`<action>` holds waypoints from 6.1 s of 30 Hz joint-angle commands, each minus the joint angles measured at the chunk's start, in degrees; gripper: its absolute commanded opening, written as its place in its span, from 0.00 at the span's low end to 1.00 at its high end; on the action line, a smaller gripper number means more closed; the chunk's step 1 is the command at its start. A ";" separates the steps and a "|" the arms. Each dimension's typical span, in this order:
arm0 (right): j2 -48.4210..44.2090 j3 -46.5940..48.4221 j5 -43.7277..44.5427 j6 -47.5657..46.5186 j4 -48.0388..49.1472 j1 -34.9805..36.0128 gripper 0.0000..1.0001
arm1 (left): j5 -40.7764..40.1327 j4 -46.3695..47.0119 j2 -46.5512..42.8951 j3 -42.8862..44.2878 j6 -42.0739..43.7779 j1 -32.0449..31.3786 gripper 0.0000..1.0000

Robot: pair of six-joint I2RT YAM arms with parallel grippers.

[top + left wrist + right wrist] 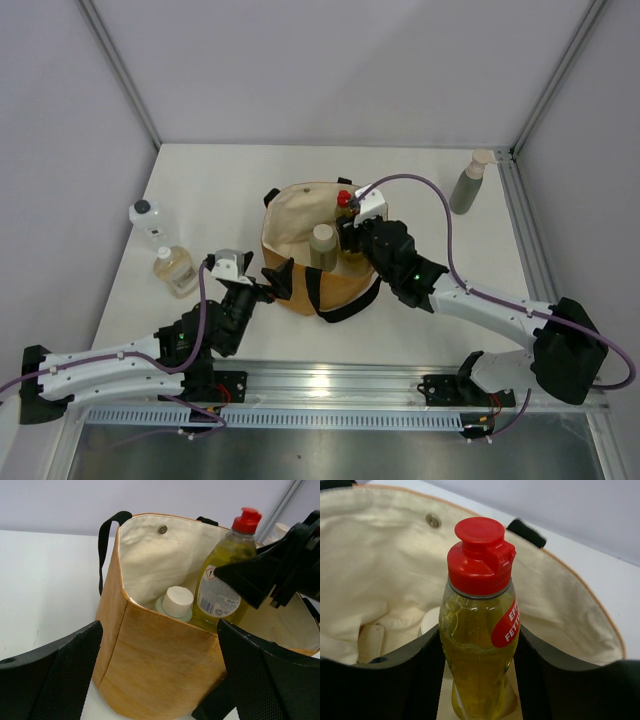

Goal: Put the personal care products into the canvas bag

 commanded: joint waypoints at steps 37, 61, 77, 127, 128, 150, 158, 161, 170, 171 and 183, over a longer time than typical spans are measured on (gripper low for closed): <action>2.21 4.25 0.90 6.41 2.71 -1.08 0.46 | 0.39 1.25 -0.04 0.52 -1.18 0.55 0.99; -8.68 13.29 6.16 3.34 -11.35 -2.92 0.60 | 0.22 1.07 0.49 0.69 -1.00 0.55 0.99; -12.04 12.95 7.22 16.60 -20.92 -39.39 0.99 | 2.32 -1.65 -3.29 0.78 -3.81 0.46 0.99; 35.77 20.51 -6.92 -3.06 17.11 -51.80 0.92 | 17.88 -16.15 -11.46 1.84 -14.62 0.37 0.99; 36.13 21.29 -7.10 -3.69 17.03 -51.80 0.91 | 17.71 -16.24 -11.37 1.31 -14.71 0.37 0.99; 18.75 -0.57 -10.89 8.51 28.10 -41.70 0.00 | 10.77 -17.73 -13.75 1.49 -13.93 0.46 0.99; 9.77 -9.37 -6.57 10.36 31.62 -34.66 0.00 | 6.98 -17.56 -14.45 1.13 -12.87 0.37 0.99; 6.96 -10.60 -7.97 9.05 30.92 -33.17 0.00 | 7.51 -17.56 -14.54 1.04 -13.13 0.37 0.99; -6.31 -3.87 -9.21 6.06 17.67 -27.90 0.00 | 6.81 -17.30 -14.19 1.04 -12.87 0.37 0.99; -8.67 -2.27 -9.21 6.06 15.12 -27.37 0.00 | 6.81 -17.12 -14.27 0.87 -12.87 0.37 0.99; -17.40 21.53 -7.10 -1.41 -10.47 -16.82 0.00 | 6.11 -16.85 -13.13 0.87 -12.34 0.37 0.99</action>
